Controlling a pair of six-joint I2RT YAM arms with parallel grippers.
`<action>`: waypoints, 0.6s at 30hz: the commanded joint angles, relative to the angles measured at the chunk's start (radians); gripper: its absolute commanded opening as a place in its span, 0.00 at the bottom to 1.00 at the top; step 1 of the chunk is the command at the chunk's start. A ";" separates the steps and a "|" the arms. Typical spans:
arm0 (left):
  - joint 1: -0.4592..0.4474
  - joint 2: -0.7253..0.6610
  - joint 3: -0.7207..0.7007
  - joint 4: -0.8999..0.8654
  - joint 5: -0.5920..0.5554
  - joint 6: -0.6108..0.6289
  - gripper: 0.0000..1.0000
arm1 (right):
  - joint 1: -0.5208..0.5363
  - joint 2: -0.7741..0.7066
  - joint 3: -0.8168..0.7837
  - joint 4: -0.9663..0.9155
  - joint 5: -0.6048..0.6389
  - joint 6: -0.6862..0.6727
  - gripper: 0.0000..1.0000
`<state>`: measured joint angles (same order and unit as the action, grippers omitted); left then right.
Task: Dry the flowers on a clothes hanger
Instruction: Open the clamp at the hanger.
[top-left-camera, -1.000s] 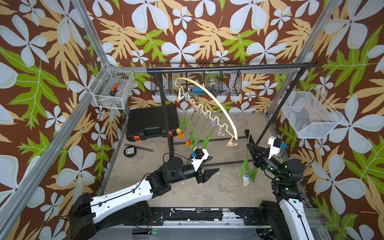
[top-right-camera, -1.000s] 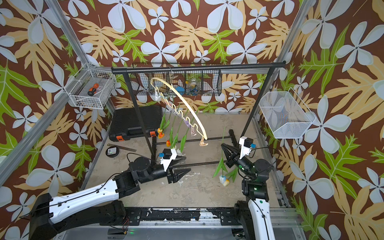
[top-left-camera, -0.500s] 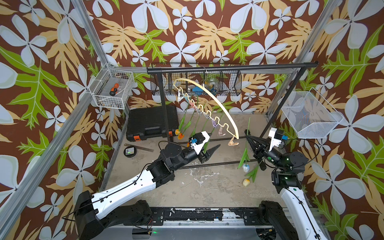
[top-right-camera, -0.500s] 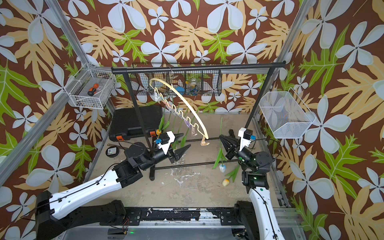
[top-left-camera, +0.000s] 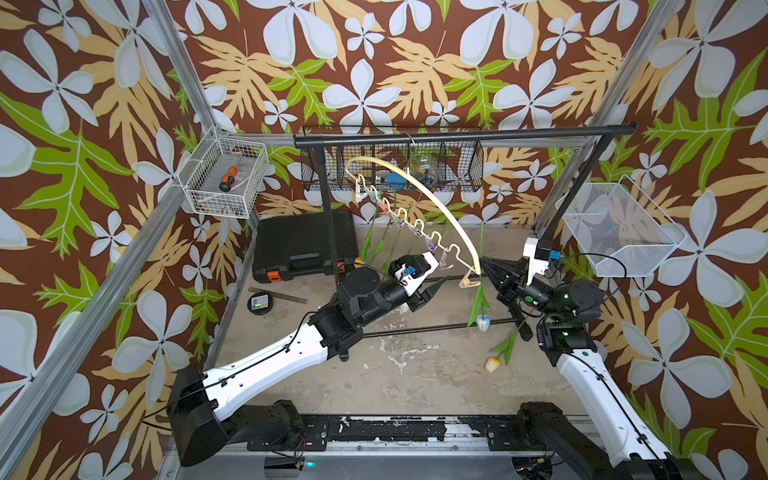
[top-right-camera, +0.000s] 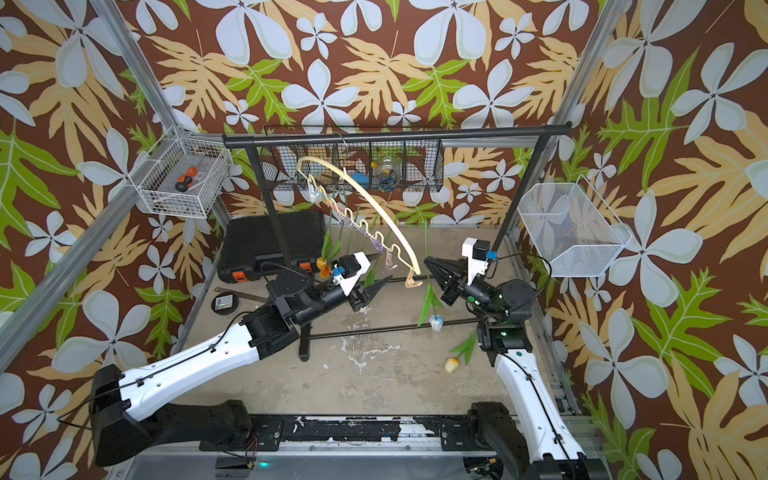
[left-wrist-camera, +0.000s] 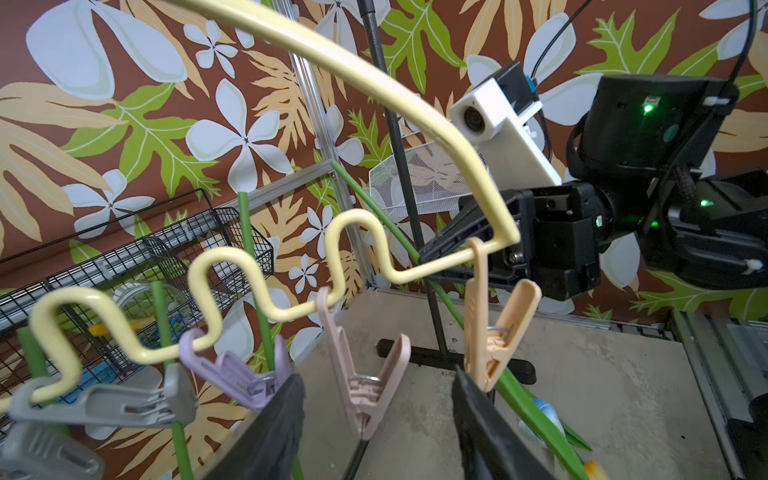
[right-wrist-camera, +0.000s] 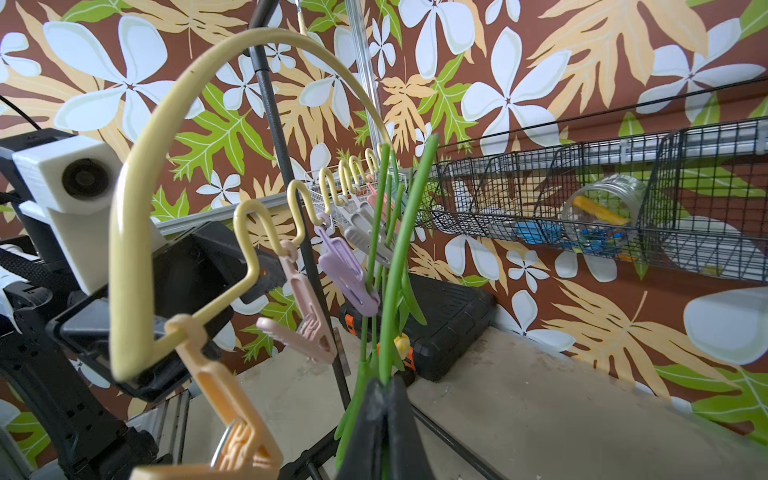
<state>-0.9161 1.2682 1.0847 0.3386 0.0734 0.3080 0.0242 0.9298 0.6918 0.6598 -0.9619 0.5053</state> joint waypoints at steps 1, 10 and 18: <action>0.003 0.016 0.021 -0.020 0.009 0.020 0.59 | 0.029 0.001 0.026 -0.020 0.023 -0.046 0.00; 0.002 0.047 0.047 -0.033 -0.001 0.022 0.58 | 0.075 -0.003 0.055 -0.058 0.047 -0.065 0.00; 0.002 0.072 0.073 -0.038 -0.006 0.008 0.54 | 0.086 -0.005 0.066 -0.080 0.051 -0.068 0.00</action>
<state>-0.9154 1.3373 1.1465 0.3008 0.0692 0.3172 0.1101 0.9276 0.7490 0.5785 -0.9150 0.4442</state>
